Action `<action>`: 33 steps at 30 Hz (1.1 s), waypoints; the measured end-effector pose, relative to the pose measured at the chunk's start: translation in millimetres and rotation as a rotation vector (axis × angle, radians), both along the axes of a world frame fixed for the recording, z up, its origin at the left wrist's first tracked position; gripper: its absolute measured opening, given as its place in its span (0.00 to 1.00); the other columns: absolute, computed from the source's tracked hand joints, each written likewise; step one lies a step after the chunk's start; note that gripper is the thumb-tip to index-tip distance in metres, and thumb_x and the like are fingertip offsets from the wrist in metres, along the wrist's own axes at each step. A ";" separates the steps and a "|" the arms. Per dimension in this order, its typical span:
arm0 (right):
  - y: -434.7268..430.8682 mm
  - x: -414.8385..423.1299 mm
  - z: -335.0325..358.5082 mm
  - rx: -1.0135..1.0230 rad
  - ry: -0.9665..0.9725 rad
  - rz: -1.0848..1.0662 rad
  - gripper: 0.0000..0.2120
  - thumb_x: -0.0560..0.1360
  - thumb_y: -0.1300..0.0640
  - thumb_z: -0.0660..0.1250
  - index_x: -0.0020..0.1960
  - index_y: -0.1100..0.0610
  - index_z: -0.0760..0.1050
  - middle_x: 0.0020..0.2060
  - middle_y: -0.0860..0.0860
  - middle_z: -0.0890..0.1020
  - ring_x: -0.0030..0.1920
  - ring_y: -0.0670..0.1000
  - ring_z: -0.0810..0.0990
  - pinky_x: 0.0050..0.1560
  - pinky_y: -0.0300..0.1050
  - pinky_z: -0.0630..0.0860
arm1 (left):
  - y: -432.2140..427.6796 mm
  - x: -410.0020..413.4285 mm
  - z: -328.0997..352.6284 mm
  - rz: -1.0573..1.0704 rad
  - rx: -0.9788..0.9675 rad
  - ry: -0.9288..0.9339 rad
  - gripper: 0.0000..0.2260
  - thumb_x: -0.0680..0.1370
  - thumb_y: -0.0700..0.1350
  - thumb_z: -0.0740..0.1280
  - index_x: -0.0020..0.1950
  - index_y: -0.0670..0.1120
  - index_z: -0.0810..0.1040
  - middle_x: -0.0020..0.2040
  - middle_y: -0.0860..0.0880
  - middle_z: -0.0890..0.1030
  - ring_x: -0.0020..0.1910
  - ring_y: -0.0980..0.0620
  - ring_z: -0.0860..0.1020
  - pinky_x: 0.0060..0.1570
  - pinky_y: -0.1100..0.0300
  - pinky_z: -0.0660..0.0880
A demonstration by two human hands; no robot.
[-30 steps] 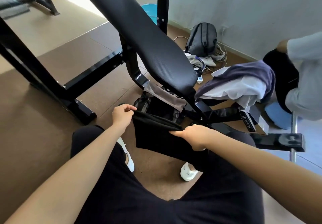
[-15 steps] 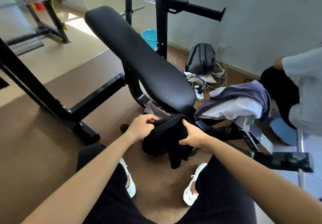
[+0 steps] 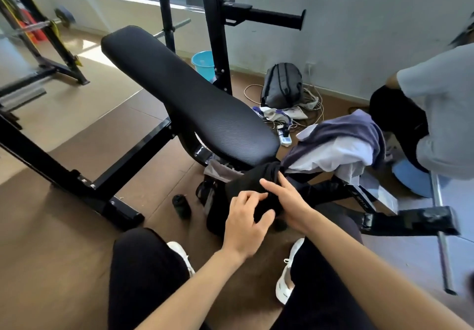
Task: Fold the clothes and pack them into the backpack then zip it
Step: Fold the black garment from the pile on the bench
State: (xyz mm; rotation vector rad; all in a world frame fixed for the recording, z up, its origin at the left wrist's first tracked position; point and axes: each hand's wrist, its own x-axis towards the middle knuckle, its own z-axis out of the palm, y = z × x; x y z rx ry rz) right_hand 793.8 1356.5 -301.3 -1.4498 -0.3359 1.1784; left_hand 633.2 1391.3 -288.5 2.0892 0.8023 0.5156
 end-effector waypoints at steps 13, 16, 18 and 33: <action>-57.4 2.8 38.2 0.047 -0.073 0.296 0.33 0.75 0.76 0.59 0.73 0.48 0.72 0.61 0.53 0.84 0.56 0.51 0.84 0.51 0.42 0.80 | 59.8 -50.0 -8.3 0.121 -0.378 -0.182 0.24 0.70 0.58 0.72 0.65 0.55 0.79 0.62 0.57 0.82 0.64 0.57 0.77 0.68 0.51 0.74; -62.4 0.4 51.6 0.055 -0.021 0.434 0.34 0.74 0.76 0.59 0.72 0.48 0.72 0.60 0.56 0.84 0.54 0.52 0.84 0.47 0.42 0.81 | 80.1 -41.1 3.1 -0.137 -0.417 -0.085 0.33 0.69 0.59 0.75 0.73 0.55 0.73 0.67 0.56 0.80 0.69 0.59 0.75 0.70 0.55 0.70; -63.9 -0.2 57.7 0.082 0.005 0.480 0.34 0.71 0.73 0.62 0.72 0.48 0.72 0.61 0.56 0.83 0.55 0.53 0.84 0.49 0.43 0.82 | 88.0 -34.5 10.0 -0.330 -0.531 0.018 0.37 0.68 0.55 0.78 0.76 0.53 0.70 0.69 0.53 0.79 0.69 0.55 0.76 0.71 0.54 0.71; -78.3 -8.7 23.5 0.137 0.021 0.184 0.32 0.78 0.74 0.57 0.71 0.43 0.71 0.66 0.47 0.81 0.64 0.47 0.80 0.56 0.38 0.78 | 33.9 -51.5 -28.8 0.057 -1.351 -0.346 0.47 0.61 0.63 0.82 0.76 0.50 0.71 0.72 0.48 0.77 0.72 0.42 0.75 0.74 0.39 0.67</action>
